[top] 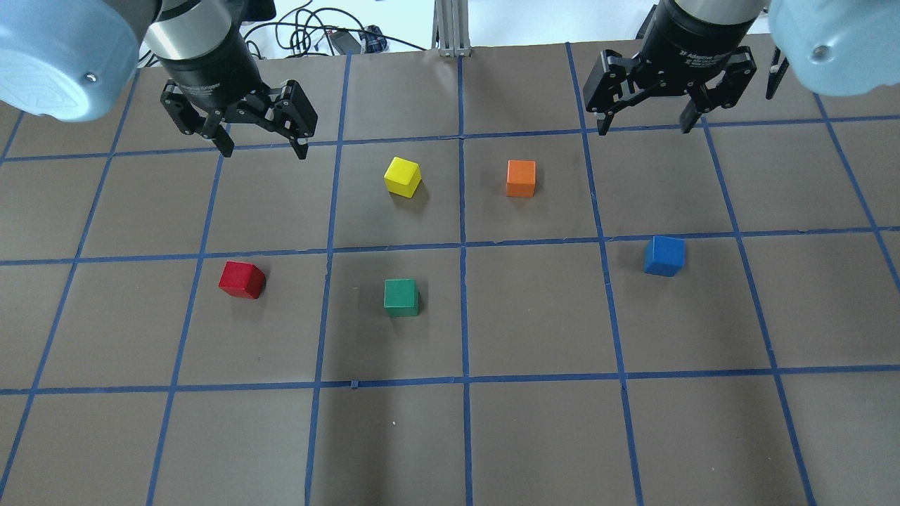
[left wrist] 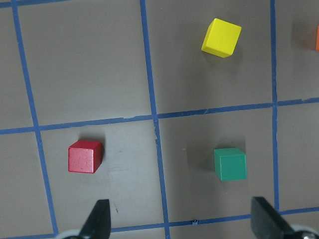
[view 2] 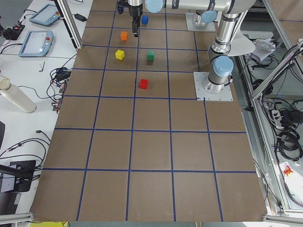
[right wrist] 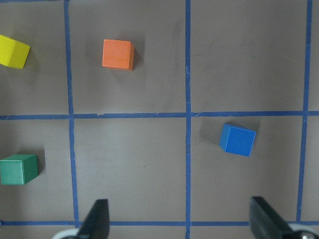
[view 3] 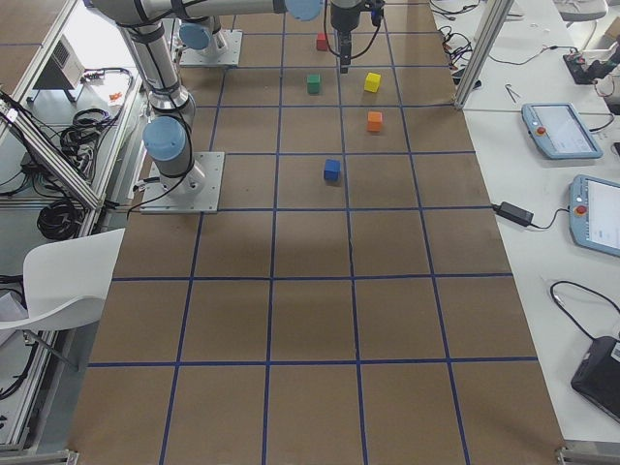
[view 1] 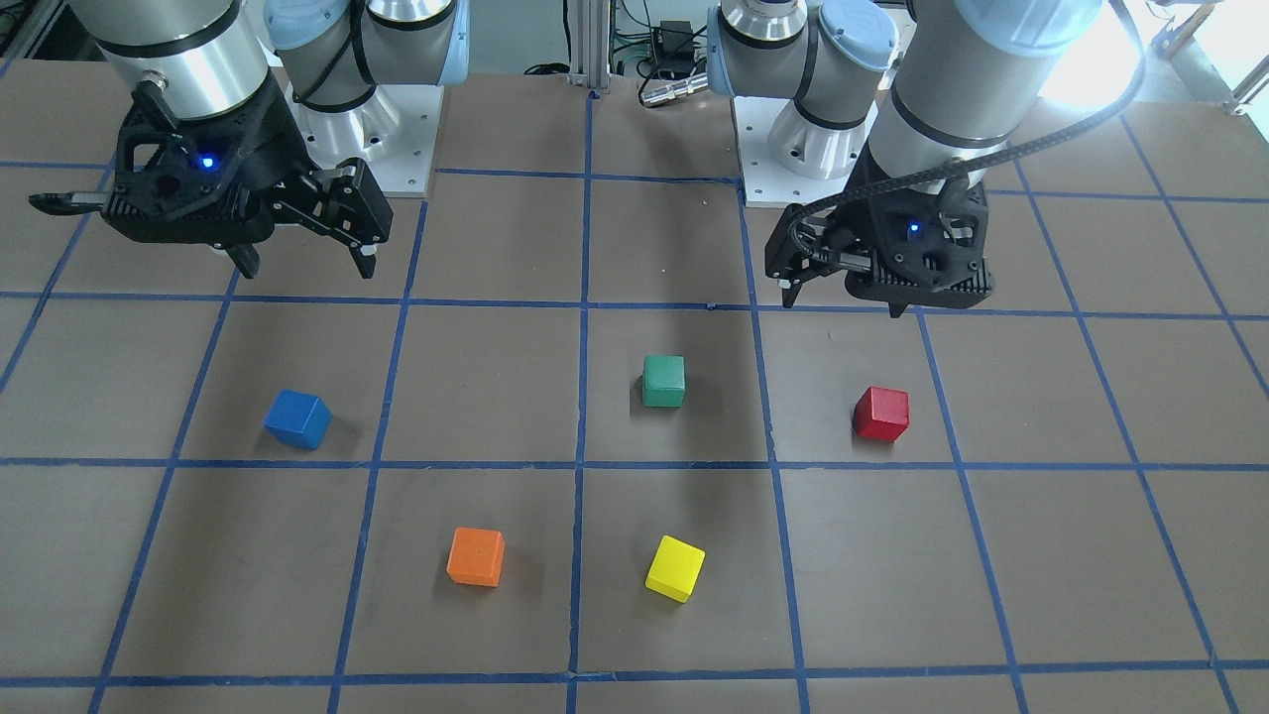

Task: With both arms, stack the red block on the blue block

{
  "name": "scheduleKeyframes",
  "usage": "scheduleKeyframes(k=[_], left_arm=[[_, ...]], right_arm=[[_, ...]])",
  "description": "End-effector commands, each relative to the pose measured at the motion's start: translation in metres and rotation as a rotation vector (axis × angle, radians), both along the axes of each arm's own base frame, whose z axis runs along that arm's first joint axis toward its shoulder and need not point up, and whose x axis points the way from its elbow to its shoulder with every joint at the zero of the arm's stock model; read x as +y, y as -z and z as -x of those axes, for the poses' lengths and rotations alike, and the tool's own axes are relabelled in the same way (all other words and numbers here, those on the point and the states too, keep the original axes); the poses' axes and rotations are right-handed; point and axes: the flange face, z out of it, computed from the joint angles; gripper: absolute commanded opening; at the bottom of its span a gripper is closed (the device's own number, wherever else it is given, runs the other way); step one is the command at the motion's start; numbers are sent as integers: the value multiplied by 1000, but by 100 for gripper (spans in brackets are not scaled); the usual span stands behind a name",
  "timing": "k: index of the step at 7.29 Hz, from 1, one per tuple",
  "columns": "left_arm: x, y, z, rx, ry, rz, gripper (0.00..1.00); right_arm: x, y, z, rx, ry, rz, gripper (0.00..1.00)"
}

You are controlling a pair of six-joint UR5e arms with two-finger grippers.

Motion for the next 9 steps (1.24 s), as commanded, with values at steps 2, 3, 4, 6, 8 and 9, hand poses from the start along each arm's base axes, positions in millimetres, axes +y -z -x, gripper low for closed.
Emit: scheduleKeyframes(k=[2,3,4,6,8,9], left_arm=[[-2,0,-7,-2,-5,31,100],[-7,-10,-9,-3,-7,52,100],[-10,-13,-16,-3,-19,53,100],[-10,-13,-17,4,-24,51,100],[-11,-13,-17,-3,-22,57,100],[-13,-14,-18,-5,-21,60,100]], right_arm=[[0,1,0,0,0,-2,100],[1,1,0,0,0,-2,100],[1,1,-1,0,-1,-2,100],[1,0,-1,-3,1,1,100],[1,1,-1,-2,0,-2,100],[1,1,-1,-2,0,-2,100]])
